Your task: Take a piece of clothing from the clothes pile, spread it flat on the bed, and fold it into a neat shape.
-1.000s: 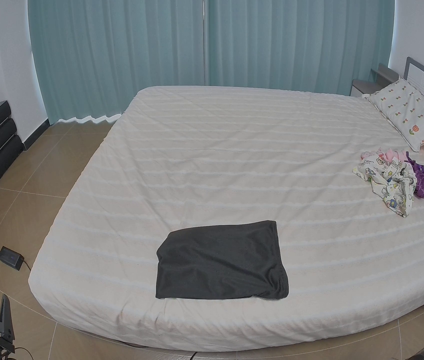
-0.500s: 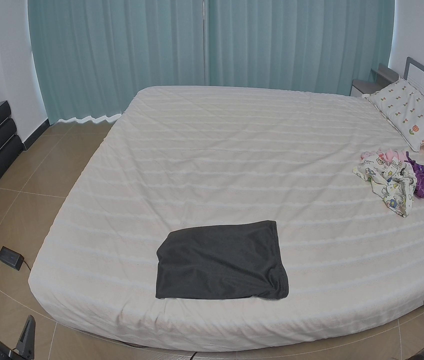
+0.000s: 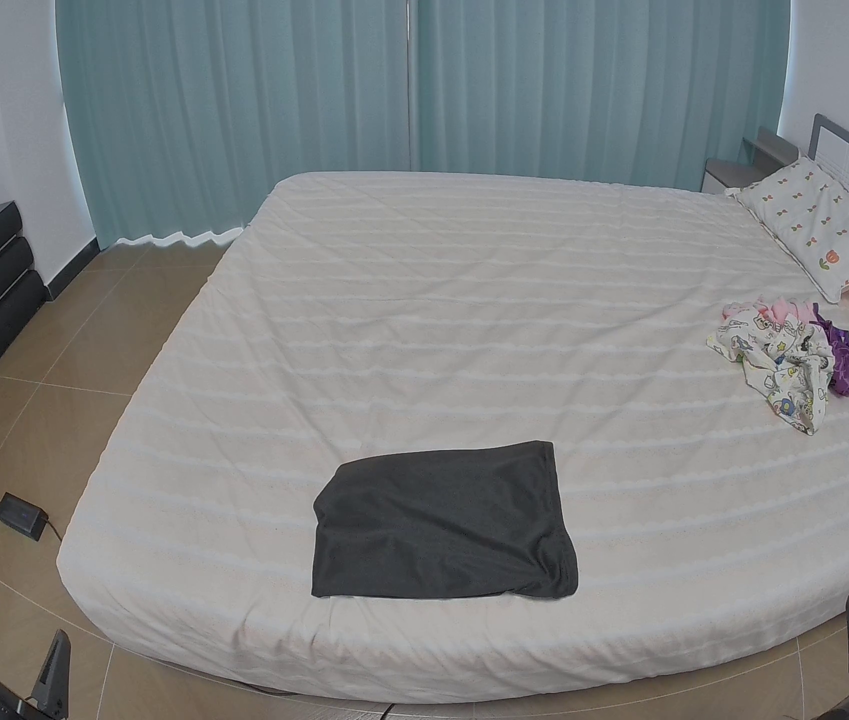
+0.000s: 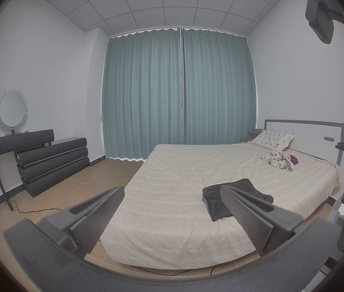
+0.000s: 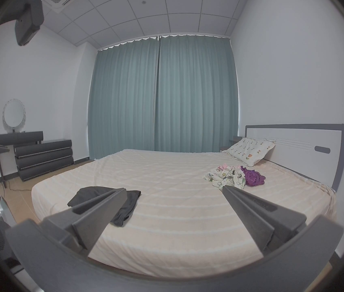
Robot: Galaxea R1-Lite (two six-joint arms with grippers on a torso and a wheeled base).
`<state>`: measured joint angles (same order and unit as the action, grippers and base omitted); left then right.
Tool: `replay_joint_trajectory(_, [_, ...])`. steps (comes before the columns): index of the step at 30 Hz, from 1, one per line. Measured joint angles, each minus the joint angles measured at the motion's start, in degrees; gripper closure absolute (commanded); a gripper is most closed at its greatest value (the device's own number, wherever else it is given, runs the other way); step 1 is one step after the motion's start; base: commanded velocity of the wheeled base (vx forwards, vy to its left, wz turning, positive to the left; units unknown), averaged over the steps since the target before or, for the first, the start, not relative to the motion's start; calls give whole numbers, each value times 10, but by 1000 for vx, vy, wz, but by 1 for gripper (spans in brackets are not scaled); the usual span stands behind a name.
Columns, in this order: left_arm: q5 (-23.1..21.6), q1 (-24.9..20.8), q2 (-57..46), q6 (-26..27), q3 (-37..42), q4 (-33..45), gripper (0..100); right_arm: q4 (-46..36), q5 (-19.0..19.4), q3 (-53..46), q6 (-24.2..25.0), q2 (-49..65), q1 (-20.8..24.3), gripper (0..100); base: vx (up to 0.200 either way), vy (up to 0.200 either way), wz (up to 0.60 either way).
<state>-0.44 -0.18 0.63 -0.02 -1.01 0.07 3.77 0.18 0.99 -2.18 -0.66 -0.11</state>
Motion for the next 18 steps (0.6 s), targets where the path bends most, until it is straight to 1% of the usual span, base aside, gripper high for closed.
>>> replay_joint_trajectory(3, [0, 0, 0, 0, 0, 0, 0, -8, 2, 0, -13, 0, 0, 0, 0, 0, 0])
replay_joint_trajectory(6, [0, 0, 0, 0, 0, 0, 0, -15, 2, 0, -41, 0, 0, 0, 0, 0, 0])
replay_joint_trajectory(8, [0, 0, 0, 0, 0, 0, 0, -19, 3, 0, -45, 0, 0, 0, 0, 0, 0])
replay_joint_trajectory(10, [0, 0, 0, 0, 0, -1, 0, -20, 6, 0, -31, 0, 0, 0, 0, 0, 0])
replay_joint_trajectory(14, [1, 0, 0, 0, 0, -1, 0, -36, 6, 0, 14, 0, 0, 0, 0, 0, 0])
replay_joint_trajectory(18, [2, 0, 0, 0, 0, -1, 0, -44, 5, 0, 20, 0, 0, 0, 0, 0, 0])
